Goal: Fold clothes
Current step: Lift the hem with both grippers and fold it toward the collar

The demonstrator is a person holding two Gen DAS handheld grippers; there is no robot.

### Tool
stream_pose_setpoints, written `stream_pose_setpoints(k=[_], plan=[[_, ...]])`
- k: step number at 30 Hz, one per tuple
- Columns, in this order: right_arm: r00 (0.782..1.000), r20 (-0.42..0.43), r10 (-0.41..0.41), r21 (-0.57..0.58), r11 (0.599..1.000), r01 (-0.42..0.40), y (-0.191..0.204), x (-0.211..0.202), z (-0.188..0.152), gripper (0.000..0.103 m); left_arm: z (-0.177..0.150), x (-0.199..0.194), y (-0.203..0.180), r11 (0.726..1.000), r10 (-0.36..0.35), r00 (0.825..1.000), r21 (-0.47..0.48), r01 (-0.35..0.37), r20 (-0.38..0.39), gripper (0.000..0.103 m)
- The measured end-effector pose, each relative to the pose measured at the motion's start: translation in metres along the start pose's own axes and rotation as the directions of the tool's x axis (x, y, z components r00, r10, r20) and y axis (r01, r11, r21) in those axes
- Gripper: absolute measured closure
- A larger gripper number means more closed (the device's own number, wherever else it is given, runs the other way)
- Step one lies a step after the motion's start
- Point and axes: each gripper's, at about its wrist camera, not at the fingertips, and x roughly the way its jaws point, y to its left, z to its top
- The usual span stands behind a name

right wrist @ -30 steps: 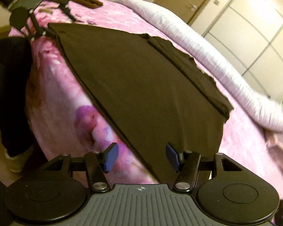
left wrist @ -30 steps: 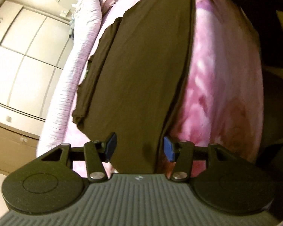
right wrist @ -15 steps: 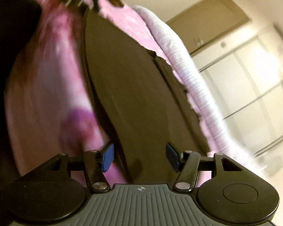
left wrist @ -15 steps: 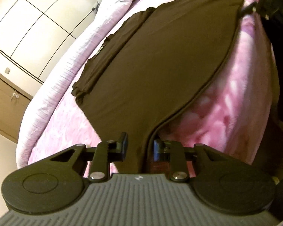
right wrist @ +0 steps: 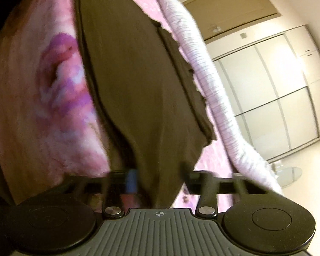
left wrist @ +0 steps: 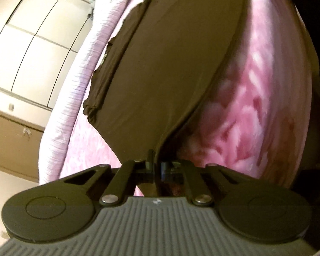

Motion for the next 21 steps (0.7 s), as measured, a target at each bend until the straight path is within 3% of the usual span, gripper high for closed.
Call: stream_pose_setpoints(k=[6, 13, 18, 21], plan=[[0.999, 0.022, 0.025, 0.020, 0.999, -0.026, -0.030, -0.004, 0.001, 0.101, -0.001, -0.024, 0.033, 0.999, -0.031, 0.999, -0.029, 0.031, 0.028, 0.100], [0.997, 0.061, 0.039, 0.020, 0.999, -0.040, -0.076, -0.058, 0.008, 0.102, 0.001, -0.093, 0.054, 0.992, -0.121, 0.989, -0.021, 0.123, 0.084, 0.101], [0.989, 0.052, 0.140, -0.014, 0.990, -0.140, -0.074, -0.118, -0.001, 0.102, -0.005, -0.142, 0.051, 0.970, -0.230, 0.969, -0.061, 0.237, 0.094, 0.101], [0.972, 0.014, 0.236, -0.025, 0.972, -0.236, -0.073, -0.146, -0.005, 0.102, -0.006, -0.171, 0.050, 0.949, -0.297, 0.949, -0.081, 0.306, 0.108, 0.101]])
